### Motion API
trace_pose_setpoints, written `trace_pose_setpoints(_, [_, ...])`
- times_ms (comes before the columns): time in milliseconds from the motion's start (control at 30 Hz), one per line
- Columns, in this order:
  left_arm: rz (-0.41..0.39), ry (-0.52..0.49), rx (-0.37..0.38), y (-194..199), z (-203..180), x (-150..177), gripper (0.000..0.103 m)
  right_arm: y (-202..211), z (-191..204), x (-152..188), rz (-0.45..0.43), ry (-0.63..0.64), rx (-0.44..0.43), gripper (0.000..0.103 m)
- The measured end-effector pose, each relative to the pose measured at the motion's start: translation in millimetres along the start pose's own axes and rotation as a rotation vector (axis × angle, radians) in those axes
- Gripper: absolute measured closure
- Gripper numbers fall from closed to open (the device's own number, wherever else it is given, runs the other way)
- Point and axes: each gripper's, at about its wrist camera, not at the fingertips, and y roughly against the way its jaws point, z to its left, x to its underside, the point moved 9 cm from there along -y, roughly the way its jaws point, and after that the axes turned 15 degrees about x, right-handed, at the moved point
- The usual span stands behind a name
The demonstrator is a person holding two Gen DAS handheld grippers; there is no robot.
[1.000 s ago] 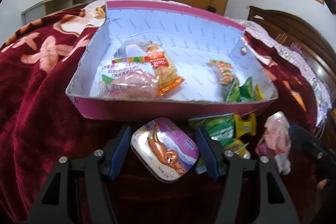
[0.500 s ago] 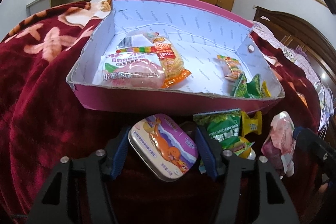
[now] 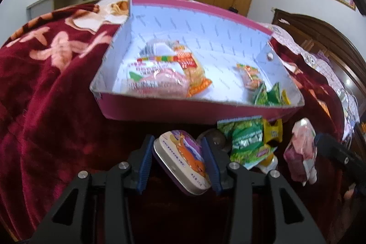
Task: Organize snacks
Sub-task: 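Grasp and lift the printed tin with the left gripper while the right gripper grasps a green snack packet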
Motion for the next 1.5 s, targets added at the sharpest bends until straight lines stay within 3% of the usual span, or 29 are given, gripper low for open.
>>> trace_pose_setpoints(100, [0.000, -0.016, -0.004, -0.8, -2.2, 2.2, 0.053, 0.6, 3.4, 0.6, 0.000, 0.006, -0.001, 0.052])
trace_pose_setpoints(167, [0.015, -0.033, -0.006, -6.7, -5.1, 5.6, 0.039, 0.7, 5.1, 0.8, 0.000, 0.008, -0.003, 0.052])
trace_pose_setpoints(333, [0.005, -0.092, -0.052, -13.3, -9.9, 11.0, 0.038, 1.4, 9.2, 2.5, 0.001, 0.019, -0.006, 0.052])
trace_pose_setpoints(400, [-0.002, -0.092, -0.045, -11.9, -9.8, 10.7, 0.045, 1.5, 9.4, 2.5, 0.001, 0.019, -0.003, 0.052])
trace_pose_setpoints(467, [-0.013, -0.090, -0.040, -8.6, -9.1, 8.9, 0.060, 1.9, 9.8, 2.8, 0.000, 0.016, -0.004, 0.052])
trace_pose_setpoints(667, [-0.033, -0.069, -0.013, 0.5, -6.1, 6.1, 0.077, 3.5, 12.1, 2.0, -0.006, 0.032, -0.002, 0.052])
trace_pose_setpoints(1233, [-0.076, 0.001, 0.004, 19.7, 24.7, 9.6, 0.082, -12.8, 61.8, 3.2, -0.001, 0.158, -0.004, 0.052])
trace_pose_setpoints(1500, [-0.085, 0.003, 0.029, 20.4, 26.5, 11.2, 0.082, -45.5, 74.7, 5.7, 0.011, 0.214, 0.069, 0.052])
